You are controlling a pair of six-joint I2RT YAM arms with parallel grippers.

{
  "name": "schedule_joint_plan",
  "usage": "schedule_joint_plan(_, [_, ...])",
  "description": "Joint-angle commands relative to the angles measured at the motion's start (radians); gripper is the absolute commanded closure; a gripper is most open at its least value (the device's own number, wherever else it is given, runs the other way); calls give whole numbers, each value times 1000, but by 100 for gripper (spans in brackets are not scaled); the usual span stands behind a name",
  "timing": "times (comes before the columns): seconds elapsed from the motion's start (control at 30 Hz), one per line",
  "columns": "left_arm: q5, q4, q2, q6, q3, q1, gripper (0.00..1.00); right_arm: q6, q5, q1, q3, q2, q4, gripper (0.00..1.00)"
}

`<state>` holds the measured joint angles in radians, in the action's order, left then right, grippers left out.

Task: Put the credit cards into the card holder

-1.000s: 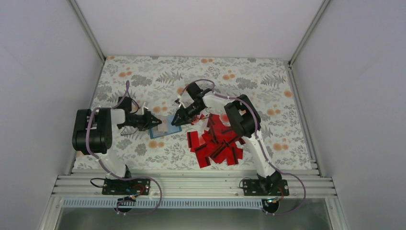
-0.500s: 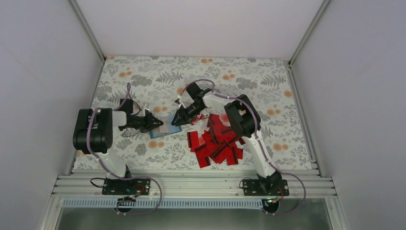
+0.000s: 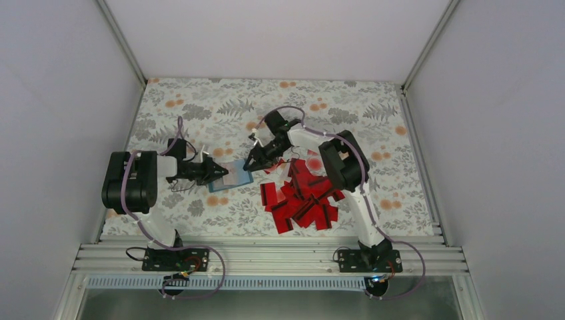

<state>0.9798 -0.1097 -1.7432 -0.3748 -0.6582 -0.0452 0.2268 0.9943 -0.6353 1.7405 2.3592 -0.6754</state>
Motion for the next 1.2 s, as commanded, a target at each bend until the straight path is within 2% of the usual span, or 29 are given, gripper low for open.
schedule_joint_plan(0.0, [-45, -1, -8, 17, -2, 8, 98, -26, -58, 22, -60, -92, -21, 61])
schedule_joint_plan(0.13, [-54, -2, -13, 15, -7, 11, 98, -28, -88, 23, -109, -103, -14, 63])
schedule_joint_plan(0.3, [-69, -1, -15, 6, -9, 22, 97, -28, -93, 23, -153, -86, 14, 79])
schedule_joint_plan(0.37, [-71, -4, -20, 7, -16, 26, 98, -26, -92, 22, -153, -70, 14, 81])
schedule_joint_plan(0.67, [-85, -13, -15, 3, -22, 47, 98, -17, -96, 5, -144, -15, 34, 86])
schedule_joint_plan(1.17, [-44, 106, -46, -72, -8, 65, 98, 11, -74, -1, -178, -19, 74, 89])
